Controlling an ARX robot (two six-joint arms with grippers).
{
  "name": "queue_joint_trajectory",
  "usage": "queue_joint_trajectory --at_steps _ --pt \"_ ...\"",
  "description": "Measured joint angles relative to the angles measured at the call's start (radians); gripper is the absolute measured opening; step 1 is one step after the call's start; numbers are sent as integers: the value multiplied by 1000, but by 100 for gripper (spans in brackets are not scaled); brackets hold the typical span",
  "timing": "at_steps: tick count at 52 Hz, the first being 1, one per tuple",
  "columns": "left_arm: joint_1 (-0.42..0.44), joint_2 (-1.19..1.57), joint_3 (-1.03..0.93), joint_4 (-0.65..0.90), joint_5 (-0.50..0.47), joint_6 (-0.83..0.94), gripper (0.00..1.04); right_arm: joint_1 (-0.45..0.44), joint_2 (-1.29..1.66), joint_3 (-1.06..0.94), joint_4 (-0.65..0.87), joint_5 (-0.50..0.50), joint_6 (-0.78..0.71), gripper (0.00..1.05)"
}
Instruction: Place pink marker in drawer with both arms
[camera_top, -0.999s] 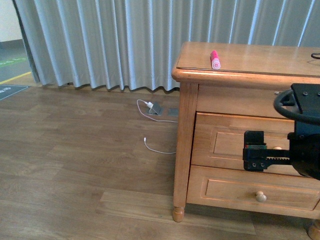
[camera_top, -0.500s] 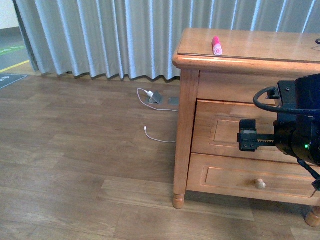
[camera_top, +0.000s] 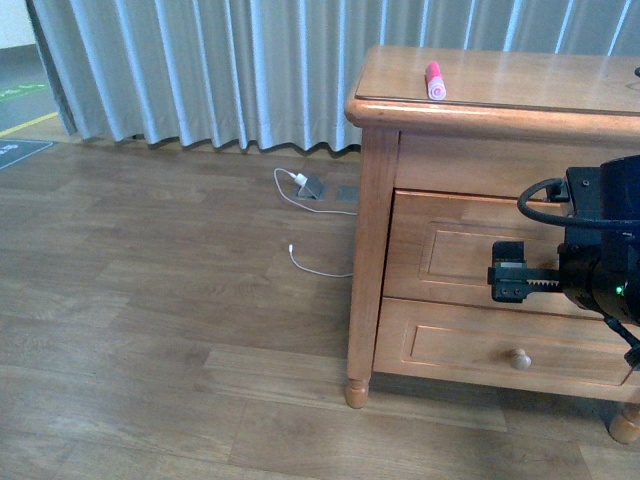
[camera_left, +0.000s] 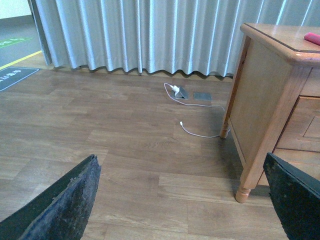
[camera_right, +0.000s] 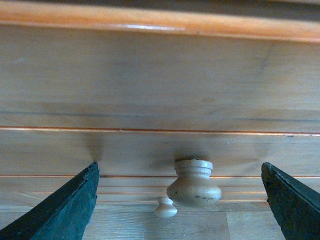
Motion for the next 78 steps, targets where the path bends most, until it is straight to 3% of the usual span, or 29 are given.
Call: queue_joint_trajectory --at_steps 18,42,62,78 --pt "0 0 0 0 0 0 99 0 5 0 13 -3 -15 94" --pt "0 0 0 0 0 0 99 -2 10 4 -4 -3 -33 26" --pt "0 0 0 0 0 0 99 -3 -24 -52 -10 -41 -35 23" --pt "0 0 0 0 0 0 99 10 -207 -360 70 -116 24 23"
